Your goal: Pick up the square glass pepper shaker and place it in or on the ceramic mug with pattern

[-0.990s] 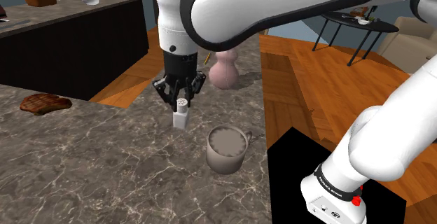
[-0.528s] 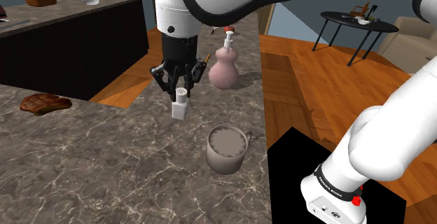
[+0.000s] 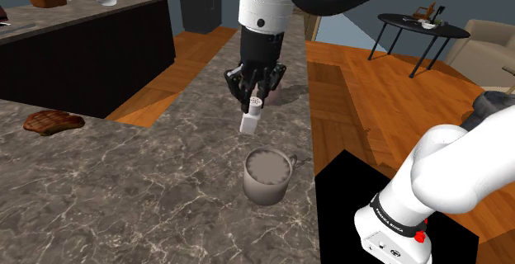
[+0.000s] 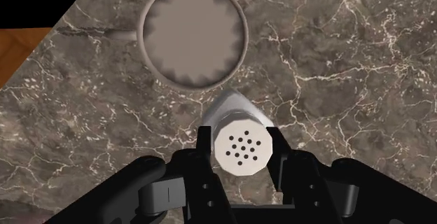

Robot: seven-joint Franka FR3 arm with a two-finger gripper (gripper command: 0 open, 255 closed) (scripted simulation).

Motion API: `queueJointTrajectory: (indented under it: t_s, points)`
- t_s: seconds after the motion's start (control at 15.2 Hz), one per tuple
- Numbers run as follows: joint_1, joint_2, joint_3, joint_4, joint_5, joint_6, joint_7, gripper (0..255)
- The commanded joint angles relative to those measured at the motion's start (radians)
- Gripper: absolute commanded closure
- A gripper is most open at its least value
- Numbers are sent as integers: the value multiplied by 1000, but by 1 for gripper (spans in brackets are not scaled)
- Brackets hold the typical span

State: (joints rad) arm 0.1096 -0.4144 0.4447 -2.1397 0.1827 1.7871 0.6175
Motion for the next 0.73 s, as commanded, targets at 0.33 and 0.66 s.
queueJointTrajectory:
  t_s: [0.33,0.66]
  points:
    - [33,-248,-99,-167,38,-87,-90,255]
    - [39,-253,-88,-237,48,-22,-93,255]
